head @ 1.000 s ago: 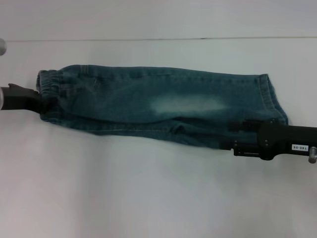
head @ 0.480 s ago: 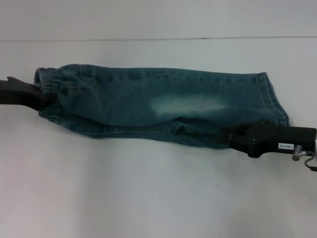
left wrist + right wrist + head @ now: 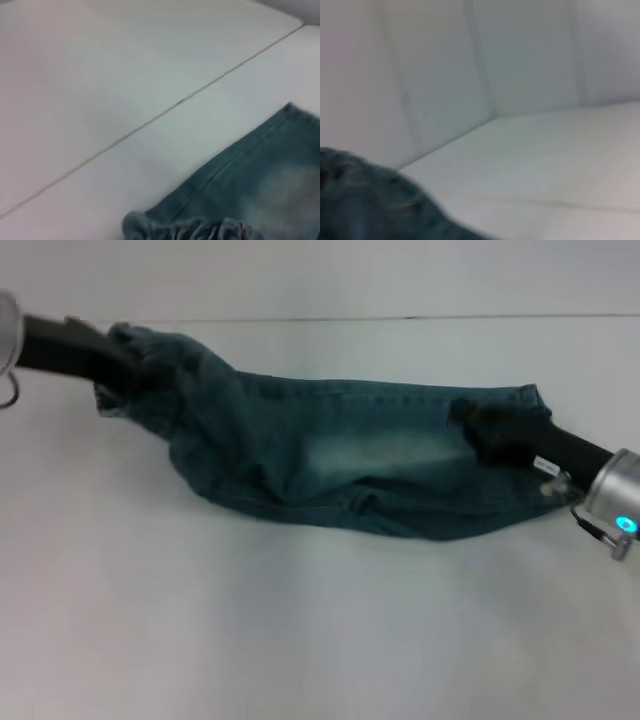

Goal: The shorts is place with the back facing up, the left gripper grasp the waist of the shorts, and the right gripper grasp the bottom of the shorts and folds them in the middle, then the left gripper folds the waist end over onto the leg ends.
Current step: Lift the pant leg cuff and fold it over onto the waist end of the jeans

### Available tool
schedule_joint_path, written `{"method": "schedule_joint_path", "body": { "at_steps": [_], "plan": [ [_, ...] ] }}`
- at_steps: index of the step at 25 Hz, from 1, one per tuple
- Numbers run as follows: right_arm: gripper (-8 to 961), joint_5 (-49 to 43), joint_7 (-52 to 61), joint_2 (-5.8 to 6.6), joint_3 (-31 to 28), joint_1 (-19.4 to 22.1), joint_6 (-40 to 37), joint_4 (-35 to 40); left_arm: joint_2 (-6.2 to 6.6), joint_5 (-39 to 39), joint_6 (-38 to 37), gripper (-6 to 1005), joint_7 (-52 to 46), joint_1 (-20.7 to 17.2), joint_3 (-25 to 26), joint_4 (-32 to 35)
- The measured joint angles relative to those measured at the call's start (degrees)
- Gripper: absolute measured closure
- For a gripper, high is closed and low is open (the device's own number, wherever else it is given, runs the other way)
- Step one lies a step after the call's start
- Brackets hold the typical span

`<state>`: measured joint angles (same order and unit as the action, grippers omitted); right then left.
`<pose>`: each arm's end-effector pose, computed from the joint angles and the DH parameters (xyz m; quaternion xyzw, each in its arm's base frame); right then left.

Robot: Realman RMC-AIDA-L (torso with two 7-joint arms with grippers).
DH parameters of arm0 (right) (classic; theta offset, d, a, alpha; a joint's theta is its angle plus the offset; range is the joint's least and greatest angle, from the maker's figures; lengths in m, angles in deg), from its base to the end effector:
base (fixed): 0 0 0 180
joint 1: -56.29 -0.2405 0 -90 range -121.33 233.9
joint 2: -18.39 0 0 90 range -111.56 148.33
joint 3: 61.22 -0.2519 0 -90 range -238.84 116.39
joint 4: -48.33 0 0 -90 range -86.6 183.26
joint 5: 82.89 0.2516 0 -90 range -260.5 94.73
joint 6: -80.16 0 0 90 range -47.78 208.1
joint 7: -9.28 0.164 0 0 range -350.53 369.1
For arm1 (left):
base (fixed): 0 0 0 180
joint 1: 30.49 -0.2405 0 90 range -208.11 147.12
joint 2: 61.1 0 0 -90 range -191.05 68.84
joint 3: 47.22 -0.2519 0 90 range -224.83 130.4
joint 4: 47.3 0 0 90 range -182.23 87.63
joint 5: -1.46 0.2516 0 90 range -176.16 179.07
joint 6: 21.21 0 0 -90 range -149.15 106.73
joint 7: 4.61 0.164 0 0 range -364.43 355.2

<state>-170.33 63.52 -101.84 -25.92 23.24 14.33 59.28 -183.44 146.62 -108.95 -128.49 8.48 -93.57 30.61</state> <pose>0.3071 0.3916 -0.0706 -0.8337 0.3002 0.3230 0.3324 -0.1809 0.4381 0.0800 -0.9220 -0.2827 -0.0079 0.2644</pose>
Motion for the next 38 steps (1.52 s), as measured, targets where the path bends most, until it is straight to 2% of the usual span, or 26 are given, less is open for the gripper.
{"method": "schedule_joint_path", "body": {
  "at_steps": [2,4,5,6,10,17,20,24,31,38],
  "plan": [
    [922,6.55,-6.48,-0.19,-0.08,-1.84,2.70,-4.75,-0.07,-0.03,-1.31,854,-1.06,1.98,-0.02,0.96],
    [921,11.12,-12.80,-0.42,-0.21,-4.05,4.98,-8.93,-0.25,-0.26,-2.50,857,-2.08,4.58,-0.07,1.77],
    [920,13.05,-17.86,-0.62,-0.37,-6.51,6.96,-12.17,-0.28,-0.26,-2.87,858,-2.34,5.47,-0.08,1.88],
    [920,13.05,-17.86,-0.62,-0.37,-6.51,6.96,-12.17,-0.34,-0.27,-3.30,860,-2.62,6.76,-0.11,1.95],
    [918,13.17,-22.73,-0.81,-0.48,-11.41,9.35,-16.75,-0.18,-0.29,-5.25,862,-3.34,11.03,-0.16,2.03],
    [918,12.64,-25.68,-1.29,-0.81,-17.85,12.59,-22.25,0.78,-0.32,-8.51,863,-4.33,15.93,-0.23,2.37],
    [919,9.65,-25.68,-1.30,-1.61,-19.64,13.68,-23.65,0.99,-0.32,-9.39,864,-4.54,16.72,-0.23,2.59],
    [919,3.29,-25.60,-1.31,-5.45,-20.88,14.23,-25.34,1.02,-0.32,-10.28,865,-4.74,17.00,-0.23,3.15],
    [919,-11.29,-25.52,-1.28,-17.17,-21.72,15.04,-28.74,1.15,-0.32,-10.44,867,-4.67,16.74,-0.22,3.71],
    [916,-25.51,-25.78,-1.29,-28.32,-22.05,19.51,-31.71,0.92,0.17,-9.57,866,-4.01,16.02,-0.23,2.77]
  ]
}}
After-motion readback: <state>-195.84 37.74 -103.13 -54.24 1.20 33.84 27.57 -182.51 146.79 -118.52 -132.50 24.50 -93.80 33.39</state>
